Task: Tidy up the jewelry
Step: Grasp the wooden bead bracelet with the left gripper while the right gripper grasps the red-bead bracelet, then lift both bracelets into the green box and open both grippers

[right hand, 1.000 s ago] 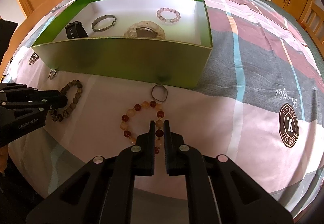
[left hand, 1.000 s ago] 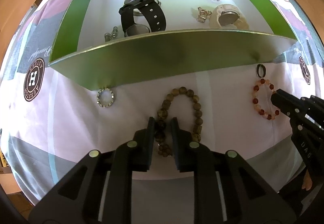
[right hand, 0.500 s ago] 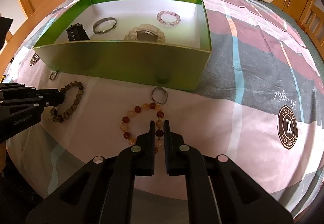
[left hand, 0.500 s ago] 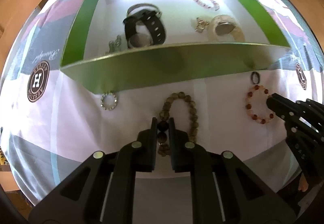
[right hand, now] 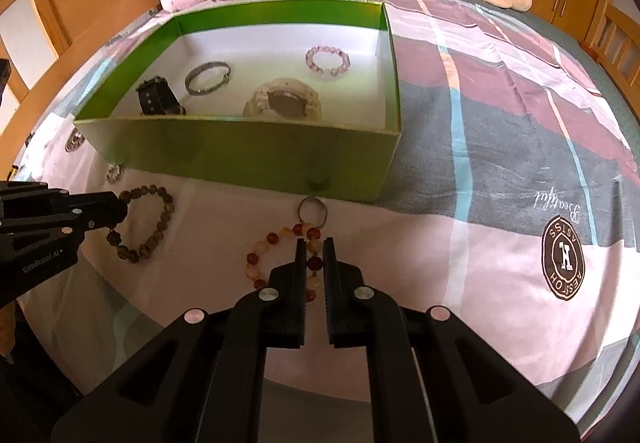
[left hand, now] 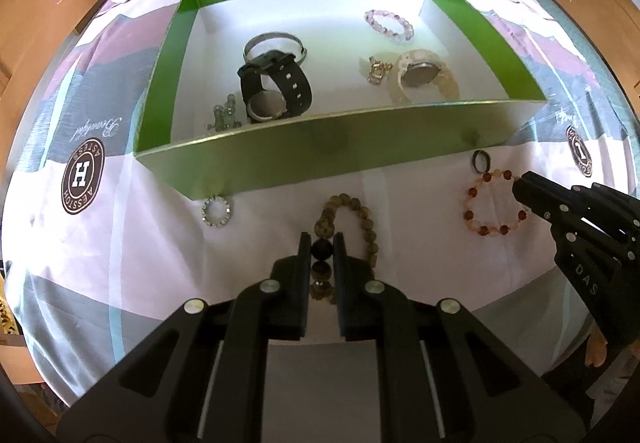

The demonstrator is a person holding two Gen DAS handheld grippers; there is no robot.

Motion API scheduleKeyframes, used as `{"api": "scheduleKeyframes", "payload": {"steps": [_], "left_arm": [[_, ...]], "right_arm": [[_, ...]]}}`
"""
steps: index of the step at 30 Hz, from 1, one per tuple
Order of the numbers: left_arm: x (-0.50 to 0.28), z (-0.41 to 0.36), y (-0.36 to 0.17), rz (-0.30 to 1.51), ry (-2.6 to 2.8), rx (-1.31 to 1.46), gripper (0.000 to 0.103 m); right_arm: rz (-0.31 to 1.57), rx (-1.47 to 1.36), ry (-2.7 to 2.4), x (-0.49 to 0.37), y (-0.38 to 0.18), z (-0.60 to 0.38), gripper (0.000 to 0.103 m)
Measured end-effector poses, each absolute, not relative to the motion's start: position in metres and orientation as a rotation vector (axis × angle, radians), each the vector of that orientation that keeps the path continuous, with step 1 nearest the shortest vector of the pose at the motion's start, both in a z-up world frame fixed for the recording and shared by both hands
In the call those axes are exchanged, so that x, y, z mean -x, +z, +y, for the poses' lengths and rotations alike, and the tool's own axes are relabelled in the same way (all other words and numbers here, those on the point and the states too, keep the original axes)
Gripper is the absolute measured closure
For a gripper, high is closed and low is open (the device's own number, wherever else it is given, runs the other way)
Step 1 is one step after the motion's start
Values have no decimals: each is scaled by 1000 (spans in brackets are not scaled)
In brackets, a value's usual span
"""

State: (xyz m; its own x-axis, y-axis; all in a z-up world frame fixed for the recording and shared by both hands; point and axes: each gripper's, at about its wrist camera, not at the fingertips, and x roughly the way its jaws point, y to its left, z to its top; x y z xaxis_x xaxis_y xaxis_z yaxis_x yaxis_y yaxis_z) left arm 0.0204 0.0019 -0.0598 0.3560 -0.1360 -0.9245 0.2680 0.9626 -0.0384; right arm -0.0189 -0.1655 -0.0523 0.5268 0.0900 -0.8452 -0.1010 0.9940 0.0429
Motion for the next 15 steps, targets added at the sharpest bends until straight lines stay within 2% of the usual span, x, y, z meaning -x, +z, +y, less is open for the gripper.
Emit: {"api": "scheduleKeyframes", "payload": {"steps": [15], "left_arm": [[-19, 15, -36, 1129, -274, -72, 92]], "right_arm": [[905, -67, 180, 34, -13, -168, 96]]}}
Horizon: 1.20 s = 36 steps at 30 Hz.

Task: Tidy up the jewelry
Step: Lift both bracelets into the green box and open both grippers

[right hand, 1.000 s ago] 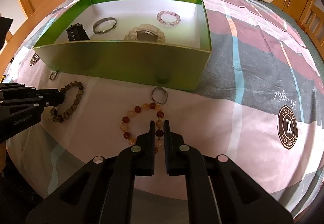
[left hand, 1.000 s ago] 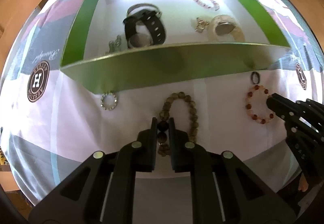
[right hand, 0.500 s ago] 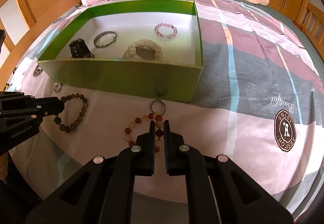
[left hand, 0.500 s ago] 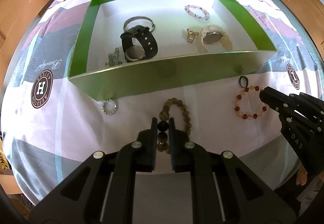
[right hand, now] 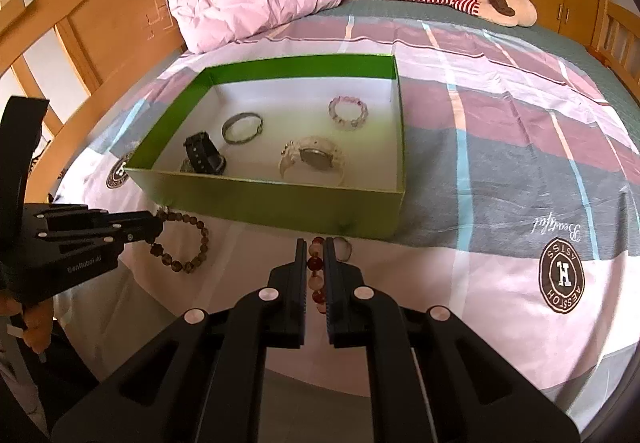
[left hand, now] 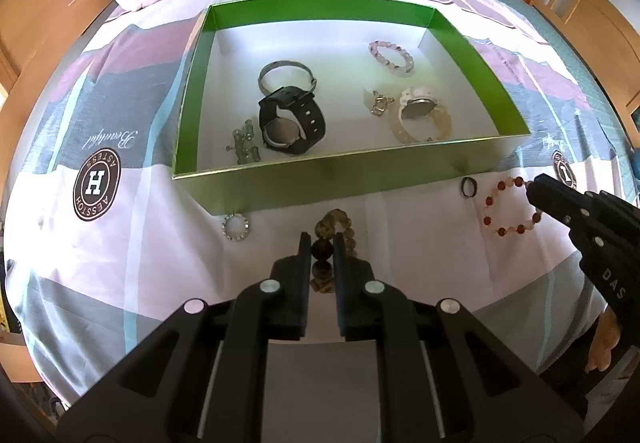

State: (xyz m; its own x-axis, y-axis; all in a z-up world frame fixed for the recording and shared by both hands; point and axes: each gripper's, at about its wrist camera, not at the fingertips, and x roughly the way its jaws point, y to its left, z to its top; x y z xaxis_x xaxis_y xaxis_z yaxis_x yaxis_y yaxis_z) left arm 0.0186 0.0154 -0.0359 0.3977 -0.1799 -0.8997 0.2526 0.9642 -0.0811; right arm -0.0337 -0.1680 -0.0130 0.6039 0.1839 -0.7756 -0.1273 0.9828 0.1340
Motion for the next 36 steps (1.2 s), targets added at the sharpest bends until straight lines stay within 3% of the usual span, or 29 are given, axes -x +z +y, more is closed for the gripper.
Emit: {"api": "scheduleKeyframes", "payload": {"steps": [8, 16, 25, 36], "left_arm": [[-10, 15, 0, 1049, -374, -44, 92], [-52, 32, 36, 939, -360, 29, 92], [-113, 48, 3, 985, -243, 46, 92], [-124, 43, -15, 967, -172, -27, 92]], "right_arm": [[848, -113, 244, 37, 15, -163, 96], [728, -141, 267, 2, 57, -154, 96], [825, -137, 132, -72, 10, -168, 96], [870, -76, 90, -91, -20, -170, 96]]}}
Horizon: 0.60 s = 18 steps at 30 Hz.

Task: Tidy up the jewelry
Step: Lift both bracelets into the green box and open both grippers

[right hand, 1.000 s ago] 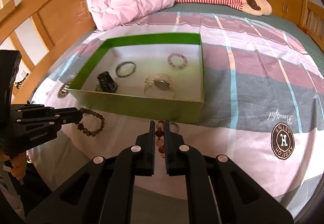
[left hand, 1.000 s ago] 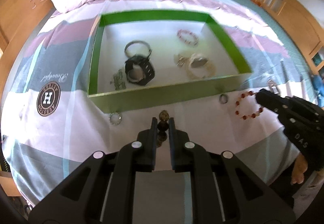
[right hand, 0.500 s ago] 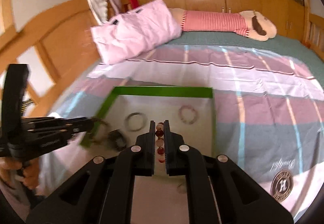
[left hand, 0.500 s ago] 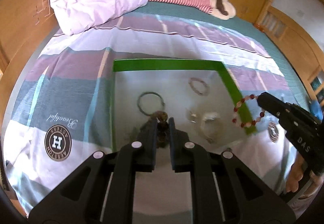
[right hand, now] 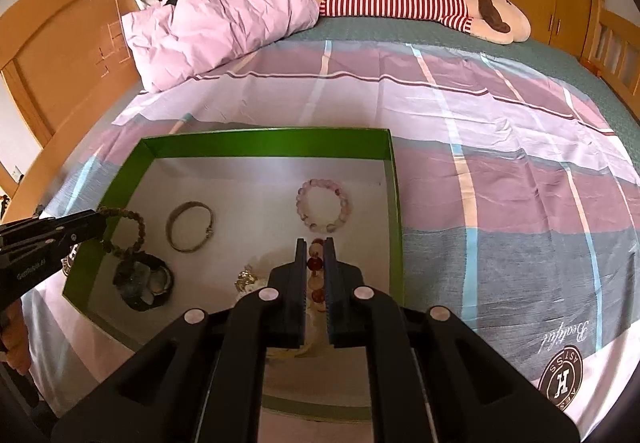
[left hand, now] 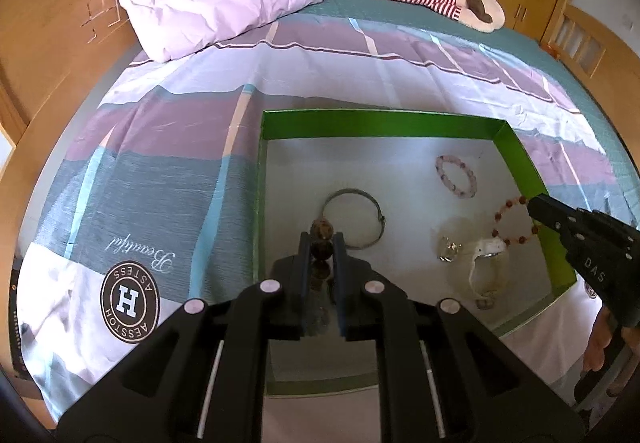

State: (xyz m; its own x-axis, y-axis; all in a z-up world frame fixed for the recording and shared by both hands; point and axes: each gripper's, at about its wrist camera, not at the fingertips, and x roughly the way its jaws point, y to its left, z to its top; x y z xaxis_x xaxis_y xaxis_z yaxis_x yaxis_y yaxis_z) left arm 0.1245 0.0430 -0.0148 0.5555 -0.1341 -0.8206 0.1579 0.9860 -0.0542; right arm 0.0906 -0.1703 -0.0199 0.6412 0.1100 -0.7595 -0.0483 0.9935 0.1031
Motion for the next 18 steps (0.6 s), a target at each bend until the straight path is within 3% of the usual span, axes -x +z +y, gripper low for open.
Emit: {"api": "scheduleKeyframes", "payload": {"steps": [11, 12, 13, 14, 18], "left_arm": [[-122, 39, -18, 974, -182, -48, 91], [-122, 40, -18, 971, -178, -46, 86], [-122, 41, -17, 968, -174, -41, 72], [-120, 43, -15, 962, -173, -32, 69], [-111, 49, -7, 950, -172, -17, 69]], "right_arm": [[874, -49, 97, -90, -23, -163, 95], [869, -47, 98, -89, -22, -162, 87], [865, -57, 99, -86, -19, -163, 68], [852, -81, 105, -82, -15, -165, 62], [834, -133, 153, -59, 7, -168, 58]]}}
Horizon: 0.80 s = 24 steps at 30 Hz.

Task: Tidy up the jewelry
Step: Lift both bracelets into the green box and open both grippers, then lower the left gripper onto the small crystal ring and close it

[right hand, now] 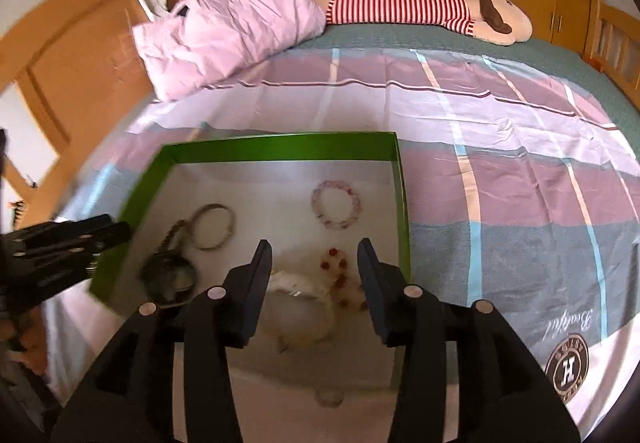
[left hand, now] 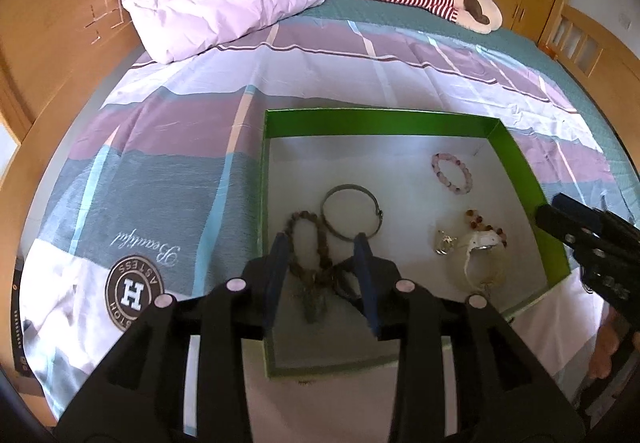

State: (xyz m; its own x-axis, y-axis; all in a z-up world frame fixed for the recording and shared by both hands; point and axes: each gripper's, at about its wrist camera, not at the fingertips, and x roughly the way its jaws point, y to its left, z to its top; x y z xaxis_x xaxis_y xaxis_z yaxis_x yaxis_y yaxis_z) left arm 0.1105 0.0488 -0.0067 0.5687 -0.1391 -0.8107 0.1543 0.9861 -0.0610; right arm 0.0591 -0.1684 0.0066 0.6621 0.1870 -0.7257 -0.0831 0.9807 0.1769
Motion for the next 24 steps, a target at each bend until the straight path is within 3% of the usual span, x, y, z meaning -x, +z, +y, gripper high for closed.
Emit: {"api": "scheduleKeyframes", "payload": {"steps": [2, 5, 9, 13, 22, 24], "left_arm": [[-99, 52, 0, 940, -172, -11, 69], [-70, 55, 11, 918, -161, -29, 68], [-43, 67, 13, 940, -155, 2, 56], [-37, 102, -10, 1070, -87, 98, 52], [-44, 87, -43, 1178, -99, 68, 49], [-41, 73, -45, 1174, -119, 19, 48]], "right_arm": [[821, -143, 183, -39, 19, -170, 57], [833, -157, 224, -12, 24, -174, 45], [972, -91, 214, 10, -6, -176, 41], [1124, 0, 105, 7, -51, -174, 41], [1073, 33, 65, -20, -76, -158, 41], [1081, 41, 65, -24, -81, -155, 50]]}}
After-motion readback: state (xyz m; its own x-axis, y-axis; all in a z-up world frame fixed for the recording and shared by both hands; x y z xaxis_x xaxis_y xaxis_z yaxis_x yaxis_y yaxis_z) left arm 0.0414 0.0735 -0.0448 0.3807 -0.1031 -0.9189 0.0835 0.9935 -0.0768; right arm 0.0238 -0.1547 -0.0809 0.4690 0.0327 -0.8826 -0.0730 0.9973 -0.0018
